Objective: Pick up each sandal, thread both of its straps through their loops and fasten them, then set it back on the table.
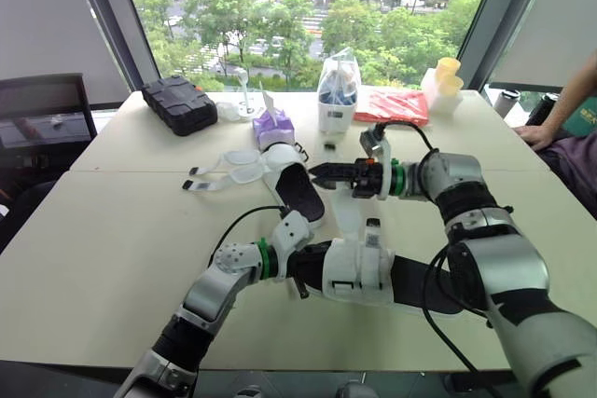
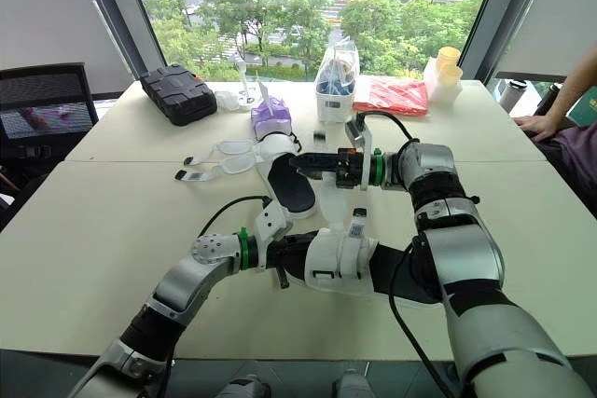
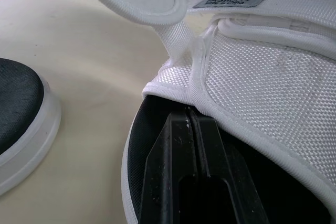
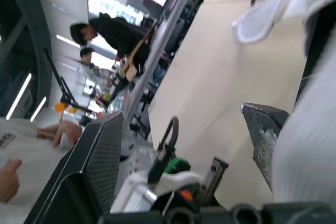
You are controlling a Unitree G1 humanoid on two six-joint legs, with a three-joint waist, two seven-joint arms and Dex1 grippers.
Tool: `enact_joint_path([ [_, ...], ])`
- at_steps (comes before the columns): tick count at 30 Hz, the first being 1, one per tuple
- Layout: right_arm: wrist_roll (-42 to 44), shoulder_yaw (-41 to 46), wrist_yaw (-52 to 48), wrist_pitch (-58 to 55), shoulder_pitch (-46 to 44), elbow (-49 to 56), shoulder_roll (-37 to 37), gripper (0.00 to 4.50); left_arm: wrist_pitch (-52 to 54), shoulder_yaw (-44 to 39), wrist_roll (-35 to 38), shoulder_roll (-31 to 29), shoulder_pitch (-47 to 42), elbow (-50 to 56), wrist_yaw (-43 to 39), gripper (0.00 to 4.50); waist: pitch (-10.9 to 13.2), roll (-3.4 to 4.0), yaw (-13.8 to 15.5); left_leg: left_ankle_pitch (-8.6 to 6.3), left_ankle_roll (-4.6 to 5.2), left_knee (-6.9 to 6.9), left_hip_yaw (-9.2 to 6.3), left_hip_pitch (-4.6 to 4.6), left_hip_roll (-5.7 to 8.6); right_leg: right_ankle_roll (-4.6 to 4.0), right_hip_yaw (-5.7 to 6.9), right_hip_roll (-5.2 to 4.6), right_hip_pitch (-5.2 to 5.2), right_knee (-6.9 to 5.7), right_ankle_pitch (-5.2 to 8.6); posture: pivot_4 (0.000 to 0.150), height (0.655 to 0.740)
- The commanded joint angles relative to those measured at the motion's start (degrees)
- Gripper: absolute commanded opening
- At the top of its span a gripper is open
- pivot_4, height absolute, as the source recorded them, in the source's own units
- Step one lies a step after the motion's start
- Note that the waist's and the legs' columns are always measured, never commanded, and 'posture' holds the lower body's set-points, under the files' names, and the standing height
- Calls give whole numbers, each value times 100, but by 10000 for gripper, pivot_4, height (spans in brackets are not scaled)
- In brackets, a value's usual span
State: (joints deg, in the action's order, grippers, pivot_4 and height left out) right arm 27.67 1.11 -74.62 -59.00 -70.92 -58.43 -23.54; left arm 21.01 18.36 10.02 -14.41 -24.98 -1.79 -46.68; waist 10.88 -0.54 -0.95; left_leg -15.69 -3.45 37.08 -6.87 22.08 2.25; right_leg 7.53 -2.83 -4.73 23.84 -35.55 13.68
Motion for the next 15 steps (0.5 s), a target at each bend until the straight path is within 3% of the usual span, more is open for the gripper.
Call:
enact_joint_path([
  [1,2,309,167,194,-243,-75,56,24678,34,-25,39,42,39,136,34,0,0,0,-2,0,0,0,0,0,0,0,0,1,0,-2,0,1500,7400],
  [5,-77,445,360,434,-234,-77,65,3871,27,-24,64,40,37,120,34,0,0,0,-8,1,-2,2,0,0,0,0,0,1,1,-9,0,1500,7400],
  [6,-120,412,350,500,-207,-18,54,940,29,-20,71,39,35,119,31,0,0,0,-10,1,-2,2,0,-1,0,0,0,1,1,-11,0,1500,7400],
  [11,-511,98,337,1498,272,982,-25,940,36,9,81,25,44,123,2,0,0,0,-8,3,-4,5,2,0,0,0,-1,1,14,-35,0,1500,7400],
  [15,-928,-175,449,3206,1473,3137,-163,940,53,41,86,-13,72,157,-34,0,-1,0,-8,3,-5,6,5,1,0,1,-1,0,21,-43,1,1500,7400],
])
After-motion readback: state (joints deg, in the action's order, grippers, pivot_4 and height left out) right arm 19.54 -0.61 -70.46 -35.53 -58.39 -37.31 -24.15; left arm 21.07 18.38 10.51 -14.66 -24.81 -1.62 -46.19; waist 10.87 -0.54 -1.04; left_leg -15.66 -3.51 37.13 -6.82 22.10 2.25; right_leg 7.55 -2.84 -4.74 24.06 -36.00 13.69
